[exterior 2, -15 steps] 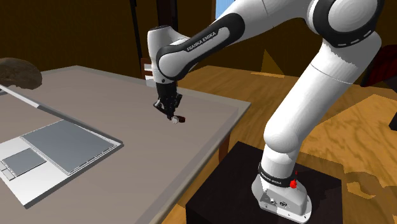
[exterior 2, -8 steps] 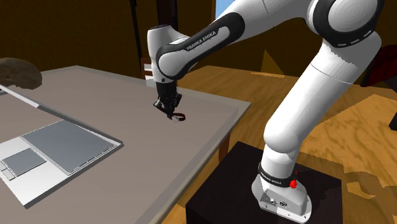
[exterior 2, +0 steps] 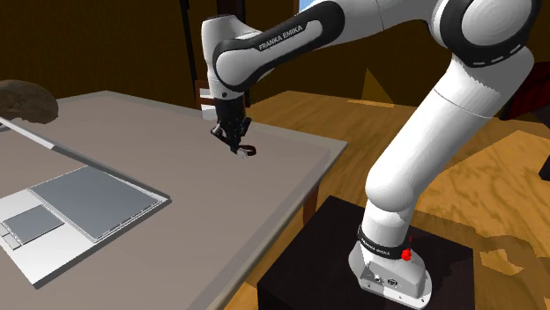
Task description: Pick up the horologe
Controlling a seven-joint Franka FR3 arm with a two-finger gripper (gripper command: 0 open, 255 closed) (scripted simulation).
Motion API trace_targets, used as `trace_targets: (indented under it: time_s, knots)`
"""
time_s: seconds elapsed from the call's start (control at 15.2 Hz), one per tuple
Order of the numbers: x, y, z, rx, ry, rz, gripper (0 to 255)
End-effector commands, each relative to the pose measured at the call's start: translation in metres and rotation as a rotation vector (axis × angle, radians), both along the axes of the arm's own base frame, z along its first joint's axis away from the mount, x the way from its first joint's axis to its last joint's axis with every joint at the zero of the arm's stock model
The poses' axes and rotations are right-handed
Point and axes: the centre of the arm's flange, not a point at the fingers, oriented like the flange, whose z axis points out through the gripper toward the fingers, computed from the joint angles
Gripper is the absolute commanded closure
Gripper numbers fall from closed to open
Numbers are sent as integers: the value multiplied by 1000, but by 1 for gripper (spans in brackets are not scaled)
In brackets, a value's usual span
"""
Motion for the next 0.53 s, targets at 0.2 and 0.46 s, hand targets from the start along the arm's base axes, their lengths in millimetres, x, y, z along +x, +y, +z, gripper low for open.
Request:
trace_targets:
  time_s: [0.2, 0.46]
  knots:
    - [-1, 0, 26, 0, 1, 0, 255]
    - [-1, 0, 37, 0, 1, 0, 255]
